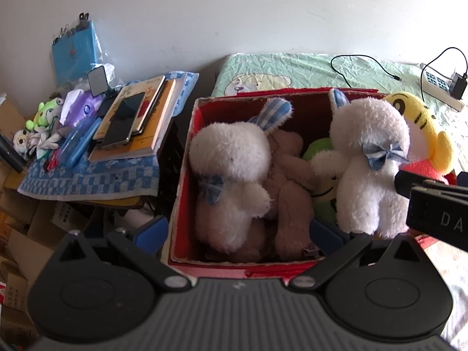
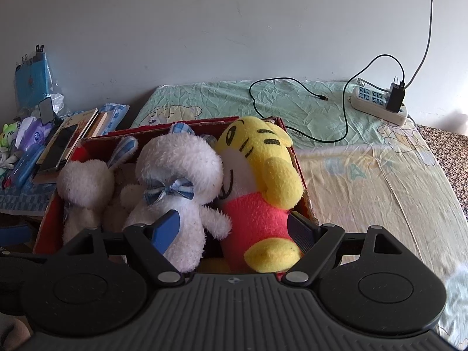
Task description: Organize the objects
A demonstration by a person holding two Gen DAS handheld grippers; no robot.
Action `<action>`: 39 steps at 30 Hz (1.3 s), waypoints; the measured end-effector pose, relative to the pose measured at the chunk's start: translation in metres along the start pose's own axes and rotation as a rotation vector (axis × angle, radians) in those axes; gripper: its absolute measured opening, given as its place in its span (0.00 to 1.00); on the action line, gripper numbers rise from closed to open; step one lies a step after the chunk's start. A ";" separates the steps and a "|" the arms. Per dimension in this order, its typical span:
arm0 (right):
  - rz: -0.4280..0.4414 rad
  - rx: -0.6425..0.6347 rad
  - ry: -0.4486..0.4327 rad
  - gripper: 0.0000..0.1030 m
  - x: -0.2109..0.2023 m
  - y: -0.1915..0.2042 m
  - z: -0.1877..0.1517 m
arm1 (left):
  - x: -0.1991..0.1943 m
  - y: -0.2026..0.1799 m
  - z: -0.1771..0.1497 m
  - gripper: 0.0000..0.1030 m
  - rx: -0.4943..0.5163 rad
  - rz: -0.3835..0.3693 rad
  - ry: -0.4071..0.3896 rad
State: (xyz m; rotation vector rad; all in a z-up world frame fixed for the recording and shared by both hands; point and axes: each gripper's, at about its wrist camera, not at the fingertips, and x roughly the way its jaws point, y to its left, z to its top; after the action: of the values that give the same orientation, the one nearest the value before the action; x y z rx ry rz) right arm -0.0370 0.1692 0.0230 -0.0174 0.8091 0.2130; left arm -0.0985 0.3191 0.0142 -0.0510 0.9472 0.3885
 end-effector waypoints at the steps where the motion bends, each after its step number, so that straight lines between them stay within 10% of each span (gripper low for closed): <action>1: 0.000 0.001 0.000 0.81 -0.001 0.000 -0.001 | 0.000 0.000 -0.001 1.00 -0.001 -0.003 0.001; 39: 0.015 0.006 0.009 0.81 0.000 0.001 -0.010 | 0.000 -0.001 -0.010 1.00 -0.013 -0.011 0.006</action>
State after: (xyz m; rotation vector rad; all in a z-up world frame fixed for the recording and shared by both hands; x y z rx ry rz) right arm -0.0442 0.1697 0.0160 -0.0064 0.8196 0.2244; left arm -0.1059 0.3161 0.0079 -0.0696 0.9501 0.3844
